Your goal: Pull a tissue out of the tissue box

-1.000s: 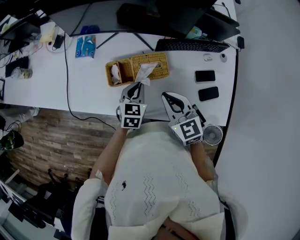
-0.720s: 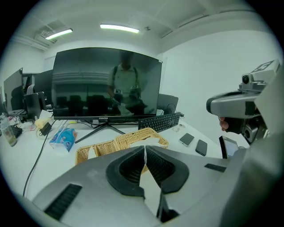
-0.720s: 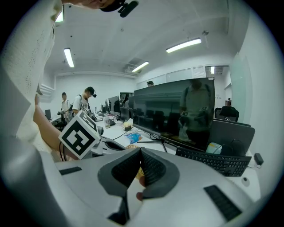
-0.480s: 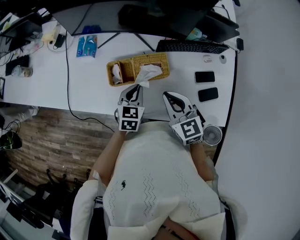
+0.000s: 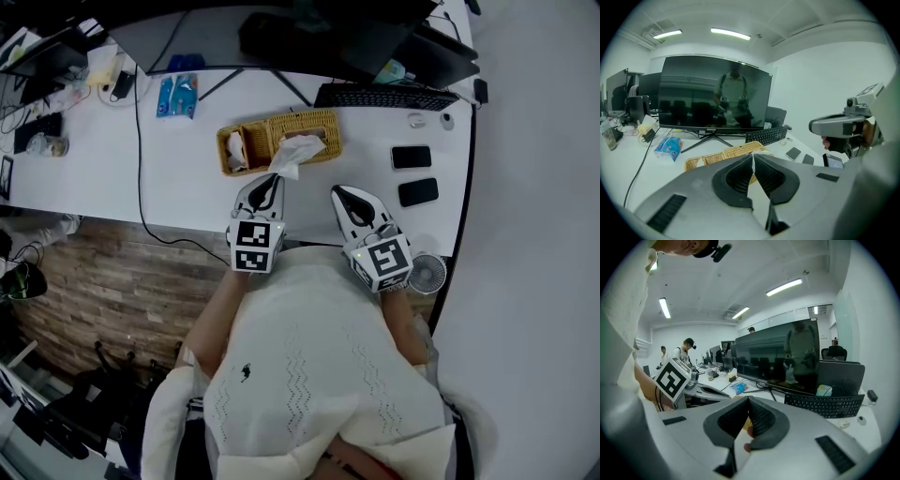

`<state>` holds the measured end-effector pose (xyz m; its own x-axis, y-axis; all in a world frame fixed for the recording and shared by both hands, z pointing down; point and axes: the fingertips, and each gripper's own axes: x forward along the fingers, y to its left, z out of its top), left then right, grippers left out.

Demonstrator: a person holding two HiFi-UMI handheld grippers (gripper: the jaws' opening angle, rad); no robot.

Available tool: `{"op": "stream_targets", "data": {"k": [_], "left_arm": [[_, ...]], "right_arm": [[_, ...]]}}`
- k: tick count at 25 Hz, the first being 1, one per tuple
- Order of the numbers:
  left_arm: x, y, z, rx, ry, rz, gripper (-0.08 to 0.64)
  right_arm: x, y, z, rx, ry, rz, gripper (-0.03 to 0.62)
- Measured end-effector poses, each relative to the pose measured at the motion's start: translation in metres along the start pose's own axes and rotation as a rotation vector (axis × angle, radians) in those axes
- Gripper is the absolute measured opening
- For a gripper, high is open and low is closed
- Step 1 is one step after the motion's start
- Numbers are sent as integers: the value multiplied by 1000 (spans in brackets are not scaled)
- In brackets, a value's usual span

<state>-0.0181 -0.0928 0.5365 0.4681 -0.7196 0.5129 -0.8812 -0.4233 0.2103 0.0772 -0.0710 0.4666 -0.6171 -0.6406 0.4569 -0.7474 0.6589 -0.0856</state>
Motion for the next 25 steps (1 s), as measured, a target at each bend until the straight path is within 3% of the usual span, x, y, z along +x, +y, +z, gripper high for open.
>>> {"op": "stream_targets", "data": {"k": [13, 25], "left_arm": [[-19, 13, 17, -34, -69, 15, 20], [-25, 25, 56, -29, -164, 48, 18]], "right_arm": [[4, -4, 14, 43, -39, 31, 2], [4, -14, 47, 58, -114, 41, 2]]}}
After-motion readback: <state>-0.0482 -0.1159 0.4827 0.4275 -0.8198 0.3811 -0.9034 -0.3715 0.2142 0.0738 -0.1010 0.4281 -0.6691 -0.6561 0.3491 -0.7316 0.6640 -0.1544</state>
